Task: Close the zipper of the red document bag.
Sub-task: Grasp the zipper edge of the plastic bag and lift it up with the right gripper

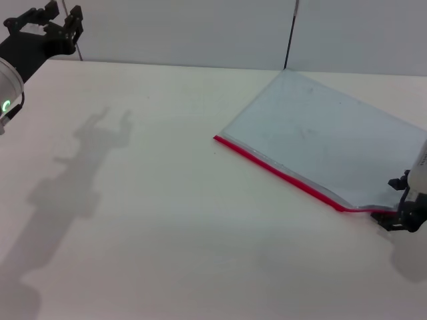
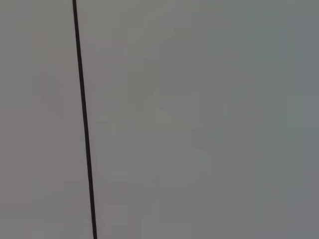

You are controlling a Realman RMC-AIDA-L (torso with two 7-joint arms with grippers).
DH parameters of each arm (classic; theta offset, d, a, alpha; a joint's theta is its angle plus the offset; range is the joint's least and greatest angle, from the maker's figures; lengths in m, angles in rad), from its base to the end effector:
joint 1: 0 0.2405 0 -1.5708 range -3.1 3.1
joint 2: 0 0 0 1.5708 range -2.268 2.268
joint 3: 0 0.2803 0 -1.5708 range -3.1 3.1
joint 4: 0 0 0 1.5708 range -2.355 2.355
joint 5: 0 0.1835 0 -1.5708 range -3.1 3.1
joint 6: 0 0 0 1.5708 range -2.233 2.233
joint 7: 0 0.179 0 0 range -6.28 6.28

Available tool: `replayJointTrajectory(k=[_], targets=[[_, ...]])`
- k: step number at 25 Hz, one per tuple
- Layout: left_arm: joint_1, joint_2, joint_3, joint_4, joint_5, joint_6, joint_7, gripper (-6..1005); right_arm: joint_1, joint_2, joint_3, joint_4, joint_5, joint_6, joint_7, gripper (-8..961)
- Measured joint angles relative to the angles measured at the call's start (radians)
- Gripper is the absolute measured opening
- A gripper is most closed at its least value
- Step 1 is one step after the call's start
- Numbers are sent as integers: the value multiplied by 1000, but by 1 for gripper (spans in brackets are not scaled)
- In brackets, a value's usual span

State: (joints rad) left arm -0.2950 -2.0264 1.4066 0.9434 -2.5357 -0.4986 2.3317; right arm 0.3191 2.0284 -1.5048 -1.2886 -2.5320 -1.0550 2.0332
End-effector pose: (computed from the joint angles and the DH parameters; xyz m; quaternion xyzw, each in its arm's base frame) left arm -0.2720 0.4180 0.0576 -0.7384 -0.2229 -0.2818 0.5707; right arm 0.3042 0.3436 -0.0374 -0.9379 0.1294 -0.1779 0.2681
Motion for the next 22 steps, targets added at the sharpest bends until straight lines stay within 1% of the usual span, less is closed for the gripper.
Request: replayJointTrajectory(k=[2, 7, 12, 22], targets=[[1, 0, 0, 0, 0, 0, 0, 423, 0, 1, 1, -2, -5, -1, 8, 754], [4, 0, 0, 1, 0, 0, -2, 423, 1, -1, 2, 1, -9, -3, 23, 560], [5, 0, 0, 11, 0, 0, -5, 424, 9, -1, 2, 4, -9, -3, 25, 397], [3, 0, 0, 11, 0, 0, -6, 424, 15, 0, 2, 18, -8, 3, 30, 353]])
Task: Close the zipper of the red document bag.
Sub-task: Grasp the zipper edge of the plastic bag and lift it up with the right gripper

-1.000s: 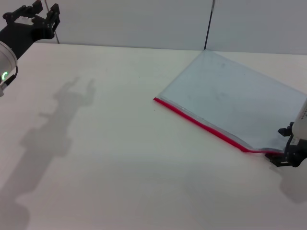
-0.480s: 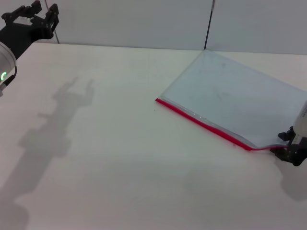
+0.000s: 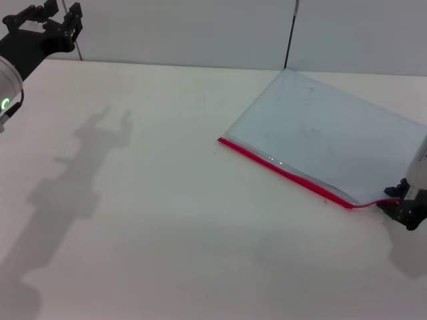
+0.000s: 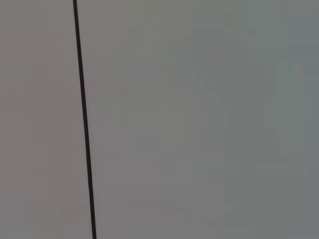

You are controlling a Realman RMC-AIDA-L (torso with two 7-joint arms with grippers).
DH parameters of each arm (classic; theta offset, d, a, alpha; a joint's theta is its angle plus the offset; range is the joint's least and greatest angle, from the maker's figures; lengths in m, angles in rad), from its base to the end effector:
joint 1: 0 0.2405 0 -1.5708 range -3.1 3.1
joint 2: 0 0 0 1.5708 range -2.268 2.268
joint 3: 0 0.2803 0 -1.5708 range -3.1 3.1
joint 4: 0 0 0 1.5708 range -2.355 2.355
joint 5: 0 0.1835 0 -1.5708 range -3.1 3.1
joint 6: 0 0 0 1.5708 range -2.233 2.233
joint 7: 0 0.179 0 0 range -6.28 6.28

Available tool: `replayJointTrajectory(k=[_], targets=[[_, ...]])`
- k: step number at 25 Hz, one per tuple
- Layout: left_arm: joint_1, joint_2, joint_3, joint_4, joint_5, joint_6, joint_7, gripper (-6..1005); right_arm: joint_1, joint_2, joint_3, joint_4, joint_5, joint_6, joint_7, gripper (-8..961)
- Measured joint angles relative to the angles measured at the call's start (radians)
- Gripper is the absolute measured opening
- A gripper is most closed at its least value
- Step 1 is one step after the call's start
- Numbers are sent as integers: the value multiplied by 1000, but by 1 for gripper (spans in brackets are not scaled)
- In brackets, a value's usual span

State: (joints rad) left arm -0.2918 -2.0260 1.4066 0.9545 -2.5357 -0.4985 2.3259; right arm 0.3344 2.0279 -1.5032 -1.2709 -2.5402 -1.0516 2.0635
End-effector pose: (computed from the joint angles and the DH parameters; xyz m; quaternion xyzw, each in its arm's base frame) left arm -0.2701 0.4177 0.0595 -0.7371 -0.2216 -0.2856 0.5709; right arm 0.3045 0.3469 -0.0380 -0.9355 0.1417 -0.1783 0.2702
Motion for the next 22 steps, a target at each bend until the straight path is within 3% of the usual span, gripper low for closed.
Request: replayJointTrajectory(k=[13, 18, 22], targets=[[2, 2, 11, 10, 7, 4, -18, 425, 9, 3, -4, -47, -15, 2, 59, 131], [4, 6, 26, 60, 129, 53, -119, 426, -22, 4, -12, -141, -15, -6, 80, 102], [3, 6, 28, 104, 303, 56, -259, 426, -50, 4, -11, -217, -15, -19, 88, 96]])
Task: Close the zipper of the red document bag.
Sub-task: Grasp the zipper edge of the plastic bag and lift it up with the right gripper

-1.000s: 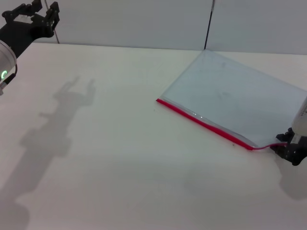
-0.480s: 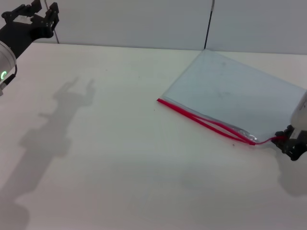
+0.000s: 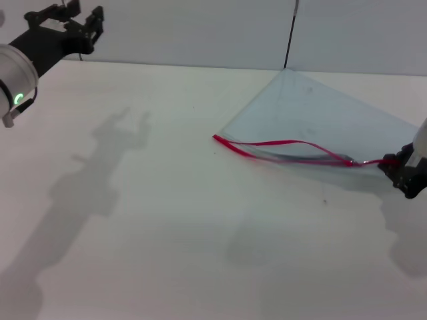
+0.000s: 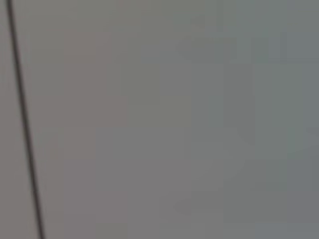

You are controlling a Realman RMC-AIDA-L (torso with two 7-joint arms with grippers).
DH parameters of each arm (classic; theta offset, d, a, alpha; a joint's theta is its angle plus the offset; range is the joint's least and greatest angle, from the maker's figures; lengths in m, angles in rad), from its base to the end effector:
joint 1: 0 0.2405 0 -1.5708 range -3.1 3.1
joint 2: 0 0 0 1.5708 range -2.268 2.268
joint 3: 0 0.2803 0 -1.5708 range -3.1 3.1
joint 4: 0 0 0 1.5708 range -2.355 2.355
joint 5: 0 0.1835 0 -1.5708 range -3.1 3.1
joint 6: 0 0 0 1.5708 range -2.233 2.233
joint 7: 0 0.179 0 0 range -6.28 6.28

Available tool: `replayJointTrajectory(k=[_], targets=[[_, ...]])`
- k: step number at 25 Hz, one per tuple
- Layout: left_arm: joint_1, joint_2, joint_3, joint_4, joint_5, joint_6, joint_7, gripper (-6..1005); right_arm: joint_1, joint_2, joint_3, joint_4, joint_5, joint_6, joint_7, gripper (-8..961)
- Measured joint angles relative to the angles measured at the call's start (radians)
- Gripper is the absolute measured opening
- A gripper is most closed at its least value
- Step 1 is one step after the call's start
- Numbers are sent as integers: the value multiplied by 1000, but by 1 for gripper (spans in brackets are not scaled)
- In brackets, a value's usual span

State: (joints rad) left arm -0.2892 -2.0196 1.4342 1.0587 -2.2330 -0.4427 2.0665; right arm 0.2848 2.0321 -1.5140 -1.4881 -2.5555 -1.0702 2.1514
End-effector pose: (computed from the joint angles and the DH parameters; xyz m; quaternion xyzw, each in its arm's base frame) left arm -0.2522 0.4186 0.0491 -0.7735 -0.2062 -0.2576 0.5412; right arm 0.2676 0.3515 -0.0168 -0.9285 0.1227 -0.1397 0.3213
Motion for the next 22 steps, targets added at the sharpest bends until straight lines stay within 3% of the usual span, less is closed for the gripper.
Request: replayJointTrajectory(k=[5, 12, 16, 22], targets=[[-35, 16, 23, 15, 297, -33, -272, 426, -32, 0, 8, -76, 0, -10, 5, 90], [-116, 43, 18, 54, 678, -243, -603, 427, -50, 0, 37, -129, 16, -13, 16, 73], [-164, 47, 17, 101, 887, -341, -732, 427, -53, -1, 46, -149, 56, -11, 16, 58], [-239, 40, 15, 137, 1033, -476, -796, 427, -60, -1, 53, -164, 116, -14, 8, 47]])
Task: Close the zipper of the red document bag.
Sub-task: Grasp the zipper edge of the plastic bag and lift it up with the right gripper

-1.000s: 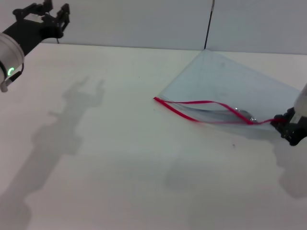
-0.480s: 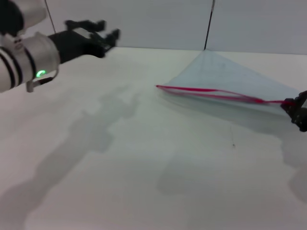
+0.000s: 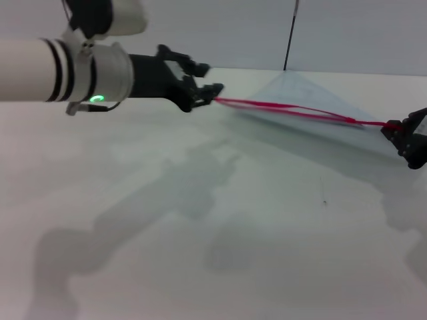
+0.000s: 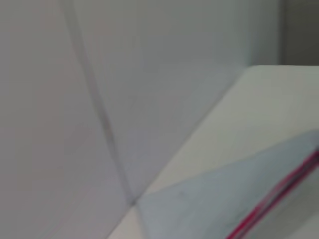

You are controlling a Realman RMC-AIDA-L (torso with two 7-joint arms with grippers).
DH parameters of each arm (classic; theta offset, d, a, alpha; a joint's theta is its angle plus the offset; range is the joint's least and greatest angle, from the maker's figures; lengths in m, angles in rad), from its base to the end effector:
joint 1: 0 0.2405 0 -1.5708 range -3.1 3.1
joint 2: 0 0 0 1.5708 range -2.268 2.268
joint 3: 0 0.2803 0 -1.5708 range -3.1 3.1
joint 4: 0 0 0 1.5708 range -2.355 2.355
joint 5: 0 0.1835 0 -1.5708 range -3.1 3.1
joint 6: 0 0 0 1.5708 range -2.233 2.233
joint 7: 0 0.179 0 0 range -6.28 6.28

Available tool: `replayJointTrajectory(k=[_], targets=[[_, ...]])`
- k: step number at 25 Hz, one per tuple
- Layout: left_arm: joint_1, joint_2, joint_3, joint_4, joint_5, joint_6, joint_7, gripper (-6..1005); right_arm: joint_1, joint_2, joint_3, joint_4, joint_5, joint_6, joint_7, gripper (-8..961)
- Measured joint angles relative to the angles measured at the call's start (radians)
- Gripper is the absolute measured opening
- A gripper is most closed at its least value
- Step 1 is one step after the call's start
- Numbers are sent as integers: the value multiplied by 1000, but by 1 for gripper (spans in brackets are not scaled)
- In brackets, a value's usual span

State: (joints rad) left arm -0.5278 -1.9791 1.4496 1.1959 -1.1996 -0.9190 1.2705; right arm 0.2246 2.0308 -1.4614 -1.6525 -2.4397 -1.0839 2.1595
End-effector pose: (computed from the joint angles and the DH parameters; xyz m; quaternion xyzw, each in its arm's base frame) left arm -0.1760 0.4117 -0.0251 -0.9497 -0.0866 -0.0888 0.2876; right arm 0.2365 0.3471 0.0083 -0.9245 0.1216 -0.0636 0.3557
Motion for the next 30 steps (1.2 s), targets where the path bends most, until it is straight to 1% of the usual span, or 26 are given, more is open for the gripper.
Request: replayJointTrajectory(k=[3, 6, 8, 12, 15, 24, 30], targets=[[-24, 7, -1, 29, 5, -55, -1, 428, -17, -1, 0, -26, 28, -2, -3, 46], [-31, 7, 0, 77, 26, -85, 2, 428, -27, -2, 2, -50, 41, -18, -4, 45], [-34, 0, 5, 110, 65, -88, 4, 428, -32, -1, 6, -64, 43, -27, -5, 44], [-36, -28, 11, 186, 136, -111, 9, 428, -39, -1, 9, -87, 61, -47, -5, 42], [-42, -40, 18, 233, 161, -137, 13, 428, -45, -1, 10, -103, 67, -54, -5, 38], [-78, -44, 111, 270, 170, -143, 20, 429, -48, 0, 7, -135, 98, -89, -5, 28], [-106, -47, 181, 278, 201, -140, 13, 429, -48, 1, 1, -154, 102, -95, -5, 21]])
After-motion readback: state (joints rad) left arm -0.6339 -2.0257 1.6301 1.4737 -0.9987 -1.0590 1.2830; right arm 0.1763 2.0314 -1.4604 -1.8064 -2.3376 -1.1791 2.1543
